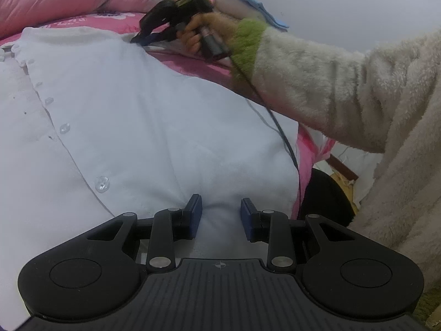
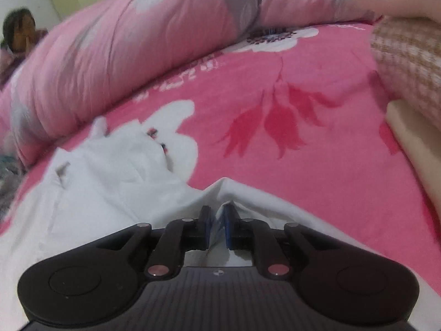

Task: Fold clothes

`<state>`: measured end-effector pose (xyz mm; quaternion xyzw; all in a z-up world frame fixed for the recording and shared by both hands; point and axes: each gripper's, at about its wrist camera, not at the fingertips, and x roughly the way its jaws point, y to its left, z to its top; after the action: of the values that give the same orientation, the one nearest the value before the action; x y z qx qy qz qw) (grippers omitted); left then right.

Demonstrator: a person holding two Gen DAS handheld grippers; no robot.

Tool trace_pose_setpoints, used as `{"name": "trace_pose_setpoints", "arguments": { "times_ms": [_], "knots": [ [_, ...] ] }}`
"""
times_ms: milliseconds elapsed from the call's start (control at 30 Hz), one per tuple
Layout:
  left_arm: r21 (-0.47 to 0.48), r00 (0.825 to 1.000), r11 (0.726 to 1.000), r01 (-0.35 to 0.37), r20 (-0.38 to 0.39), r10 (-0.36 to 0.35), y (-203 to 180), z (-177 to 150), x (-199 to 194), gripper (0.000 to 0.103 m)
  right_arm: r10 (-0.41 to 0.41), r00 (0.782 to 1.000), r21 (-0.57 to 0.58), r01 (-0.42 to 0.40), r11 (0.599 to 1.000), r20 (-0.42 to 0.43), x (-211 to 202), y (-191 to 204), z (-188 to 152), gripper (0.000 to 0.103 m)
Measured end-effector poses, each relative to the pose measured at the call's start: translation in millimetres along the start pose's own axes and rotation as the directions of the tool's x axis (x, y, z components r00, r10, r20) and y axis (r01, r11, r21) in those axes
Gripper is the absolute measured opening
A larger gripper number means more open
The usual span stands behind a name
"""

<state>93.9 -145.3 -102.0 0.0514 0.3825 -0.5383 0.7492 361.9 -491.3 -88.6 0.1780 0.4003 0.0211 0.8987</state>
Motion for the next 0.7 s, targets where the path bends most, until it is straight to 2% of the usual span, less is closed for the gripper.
{"name": "trace_pose_setpoints", "arguments": {
  "times_ms": [33,67,133,200,233,333,467,567,633,667,700],
  "knots": [
    [0.002,1.0,1.0,0.001,-0.001,-0.001,1.0,-0.2,-1.4,0.03,-0.004,1.0,0.005,0.004,1.0,-0.008,-8.8,-1.2,1.4,0.045],
    [0.003,1.0,1.0,0.002,-0.002,-0.002,1.4,0.2,-2.0,0.03,-0.014,1.0,-0.004,0.014,1.0,-0.009,-23.7,-1.4,1.2,0.047],
    [0.003,1.0,1.0,0.003,-0.006,-0.003,2.0,0.1,-3.7,0.03,-0.019,1.0,-0.049,0.018,0.999,-0.018,-57.4,1.9,-4.0,0.047],
    [-0.001,1.0,1.0,0.0,-0.009,0.0,3.2,1.6,-4.8,0.03,0.026,0.999,-0.076,-0.028,0.997,-0.025,-94.7,5.4,-18.7,0.047],
    [-0.003,1.0,1.0,-0.004,-0.011,0.004,3.5,1.9,-6.2,0.03,0.073,0.996,-0.095,-0.077,0.993,-0.047,-113.2,8.7,-30.7,0.047],
    [-0.005,1.0,1.0,-0.026,-0.01,0.026,3.2,3.0,-9.8,0.031,0.158,0.98,-0.114,-0.171,0.979,-0.119,-159.5,15.9,-79.8,0.046],
    [0.007,0.997,0.997,-0.076,-0.021,0.076,-0.6,1.3,-12.5,0.03,0.18,0.972,-0.032,-0.187,0.982,-0.148,-201.9,4.7,-148.5,0.046],
    [0.013,0.994,0.995,-0.102,-0.027,0.103,-1.9,1.2,-14.1,0.03,0.183,0.967,0.028,-0.181,0.983,-0.177,-217.0,-4.9,-195.1,0.036],
    [0.014,0.993,0.993,-0.114,-0.031,0.115,-2.7,1.1,-13.6,0.03,0.158,0.972,0.026,-0.156,0.987,-0.175,-226.7,-6.5,-219.4,0.0],
    [0.01,0.992,0.993,-0.121,-0.035,0.121,-2.9,1.6,-13.8,0.03,0.143,0.978,0.032,-0.14,0.99,-0.153,-231.3,-5.7,-225.7,0.001],
    [0.007,0.991,0.992,-0.127,-0.038,0.127,-3.2,2.1,-14.7,0.03,0.161,0.979,0.057,-0.154,0.986,-0.127,-238.8,-7.1,-230.8,0.001]
  ]
}}
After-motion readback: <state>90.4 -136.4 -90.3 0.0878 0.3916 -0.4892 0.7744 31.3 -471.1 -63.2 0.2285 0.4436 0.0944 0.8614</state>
